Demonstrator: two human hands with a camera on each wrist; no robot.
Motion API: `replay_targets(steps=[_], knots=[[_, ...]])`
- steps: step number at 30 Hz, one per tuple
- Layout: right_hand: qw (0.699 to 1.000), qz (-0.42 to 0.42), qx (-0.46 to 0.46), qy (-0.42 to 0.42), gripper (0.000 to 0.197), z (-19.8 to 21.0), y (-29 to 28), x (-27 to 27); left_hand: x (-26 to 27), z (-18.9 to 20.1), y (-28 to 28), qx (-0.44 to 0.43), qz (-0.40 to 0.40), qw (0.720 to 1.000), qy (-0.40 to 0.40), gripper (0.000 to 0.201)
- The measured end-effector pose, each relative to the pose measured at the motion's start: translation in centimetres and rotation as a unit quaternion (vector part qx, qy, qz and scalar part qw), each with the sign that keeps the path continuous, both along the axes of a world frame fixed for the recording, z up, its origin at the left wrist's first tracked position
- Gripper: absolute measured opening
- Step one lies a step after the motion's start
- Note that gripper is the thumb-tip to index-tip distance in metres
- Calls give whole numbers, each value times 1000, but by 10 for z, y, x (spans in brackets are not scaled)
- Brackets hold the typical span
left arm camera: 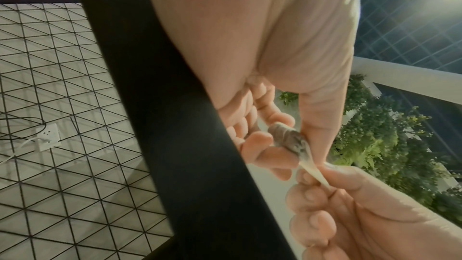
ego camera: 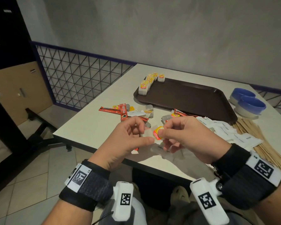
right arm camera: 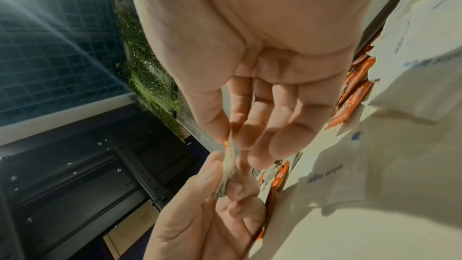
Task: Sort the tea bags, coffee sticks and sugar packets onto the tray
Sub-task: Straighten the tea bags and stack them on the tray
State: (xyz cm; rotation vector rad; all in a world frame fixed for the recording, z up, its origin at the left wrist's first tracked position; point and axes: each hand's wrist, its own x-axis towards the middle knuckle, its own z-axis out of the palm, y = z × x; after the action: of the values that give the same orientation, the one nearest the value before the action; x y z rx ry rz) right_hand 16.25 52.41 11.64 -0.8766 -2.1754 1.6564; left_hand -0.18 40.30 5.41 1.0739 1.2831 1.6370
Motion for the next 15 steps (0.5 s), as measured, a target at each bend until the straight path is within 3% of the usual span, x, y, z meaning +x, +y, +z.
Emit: replay_targets(steps=[8, 15], knots=[[999, -5, 5, 43, 18, -1, -1, -3, 3, 0, 1, -11, 59, 995, 81, 12], [994, -6, 109, 23, 20, -2, 2, -2, 3, 0, 1, -24, 60, 995, 78, 7]])
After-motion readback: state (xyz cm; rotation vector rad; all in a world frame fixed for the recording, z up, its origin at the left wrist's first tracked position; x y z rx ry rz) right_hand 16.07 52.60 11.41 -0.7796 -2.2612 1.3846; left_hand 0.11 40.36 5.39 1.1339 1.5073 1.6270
